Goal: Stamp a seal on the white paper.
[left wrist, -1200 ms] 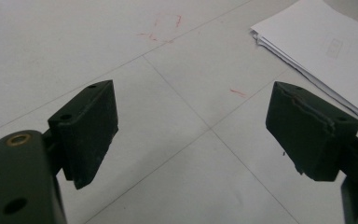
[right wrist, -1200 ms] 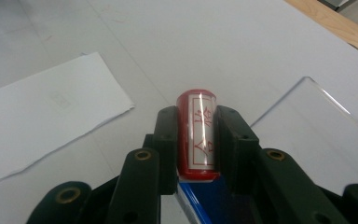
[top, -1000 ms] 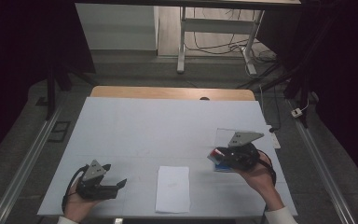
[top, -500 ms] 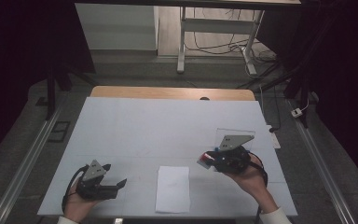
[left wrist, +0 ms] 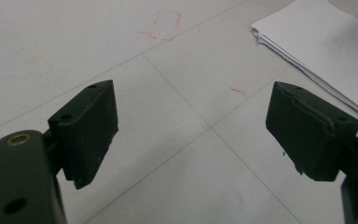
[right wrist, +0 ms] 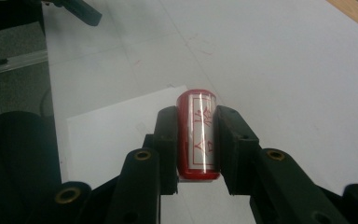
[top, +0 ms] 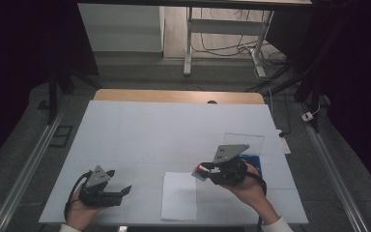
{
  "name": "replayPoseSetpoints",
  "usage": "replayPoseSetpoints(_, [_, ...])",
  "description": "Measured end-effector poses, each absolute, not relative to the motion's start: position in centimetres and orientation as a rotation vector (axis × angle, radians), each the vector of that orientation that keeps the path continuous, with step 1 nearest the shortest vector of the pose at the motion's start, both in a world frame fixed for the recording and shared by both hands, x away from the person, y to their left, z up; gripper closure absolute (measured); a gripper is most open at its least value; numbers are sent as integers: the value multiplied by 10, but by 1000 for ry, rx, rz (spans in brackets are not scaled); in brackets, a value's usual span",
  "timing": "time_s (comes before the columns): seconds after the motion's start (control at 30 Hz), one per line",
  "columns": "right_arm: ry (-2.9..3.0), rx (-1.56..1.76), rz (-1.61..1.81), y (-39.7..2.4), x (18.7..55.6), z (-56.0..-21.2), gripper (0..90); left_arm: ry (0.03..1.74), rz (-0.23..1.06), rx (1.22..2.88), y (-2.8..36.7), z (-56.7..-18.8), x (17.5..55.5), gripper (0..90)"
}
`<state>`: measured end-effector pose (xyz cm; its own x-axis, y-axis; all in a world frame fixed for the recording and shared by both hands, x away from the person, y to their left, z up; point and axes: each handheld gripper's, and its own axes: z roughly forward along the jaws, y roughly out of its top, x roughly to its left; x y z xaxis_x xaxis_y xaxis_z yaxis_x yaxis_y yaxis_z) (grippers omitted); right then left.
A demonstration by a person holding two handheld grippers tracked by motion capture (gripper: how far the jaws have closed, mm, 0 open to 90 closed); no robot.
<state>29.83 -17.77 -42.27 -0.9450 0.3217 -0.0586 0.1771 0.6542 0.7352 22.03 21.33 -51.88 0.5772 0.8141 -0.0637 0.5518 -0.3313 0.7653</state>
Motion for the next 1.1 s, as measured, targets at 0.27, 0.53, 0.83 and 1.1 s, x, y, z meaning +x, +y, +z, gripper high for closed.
replayPoseSetpoints(0.27, [2708,353,1148,-163,291,-424,704,1088,428,2031,213,-519,220,173])
replayPoseSetpoints(0.53, [2734,320,1138,-151,289,-429,704,1087,428,2031,214,-519,220,173])
replayPoseSetpoints(0.83, [2774,285,1101,-137,286,-438,704,1089,428,2030,214,-519,220,173])
replayPoseSetpoints(1.1, [2806,244,1019,-120,284,-453,704,1089,431,2031,214,-519,220,173])
